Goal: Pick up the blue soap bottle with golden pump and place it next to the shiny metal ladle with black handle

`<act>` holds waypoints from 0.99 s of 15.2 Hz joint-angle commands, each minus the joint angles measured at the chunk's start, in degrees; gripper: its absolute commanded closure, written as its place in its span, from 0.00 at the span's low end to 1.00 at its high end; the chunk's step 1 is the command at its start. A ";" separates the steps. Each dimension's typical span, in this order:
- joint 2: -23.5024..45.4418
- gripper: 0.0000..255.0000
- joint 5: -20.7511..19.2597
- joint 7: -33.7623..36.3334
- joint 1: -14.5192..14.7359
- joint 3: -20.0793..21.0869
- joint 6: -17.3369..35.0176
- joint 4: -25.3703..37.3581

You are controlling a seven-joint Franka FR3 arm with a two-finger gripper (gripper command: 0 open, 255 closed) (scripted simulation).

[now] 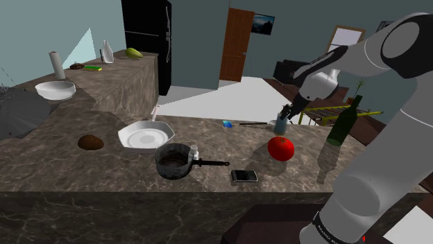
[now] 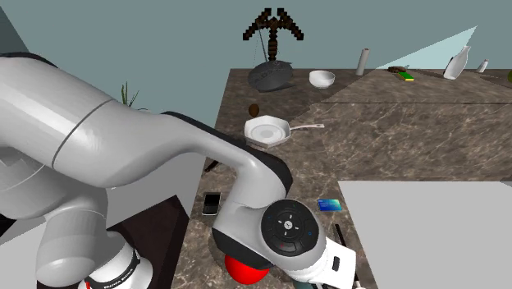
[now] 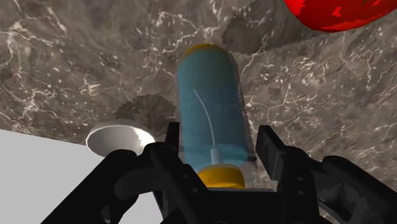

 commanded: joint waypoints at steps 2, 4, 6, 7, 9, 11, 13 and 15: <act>1.82 1.00 2.59 -2.21 0.36 -0.20 1.91 -0.70; 3.05 1.00 4.45 -3.82 0.54 -0.26 3.07 -1.11; 3.25 1.00 4.76 -4.09 0.54 -0.24 3.25 -1.17; 3.26 1.00 4.77 -4.10 0.54 -0.24 3.25 -1.17; 3.26 1.00 4.77 -4.10 0.54 -0.24 3.25 -1.17; 3.26 1.00 4.77 -4.10 0.54 -0.24 3.25 -1.17; 3.25 0.00 4.77 -4.09 0.54 -0.24 3.25 -1.17; 3.25 0.00 4.76 -4.09 0.54 -0.24 3.25 -1.17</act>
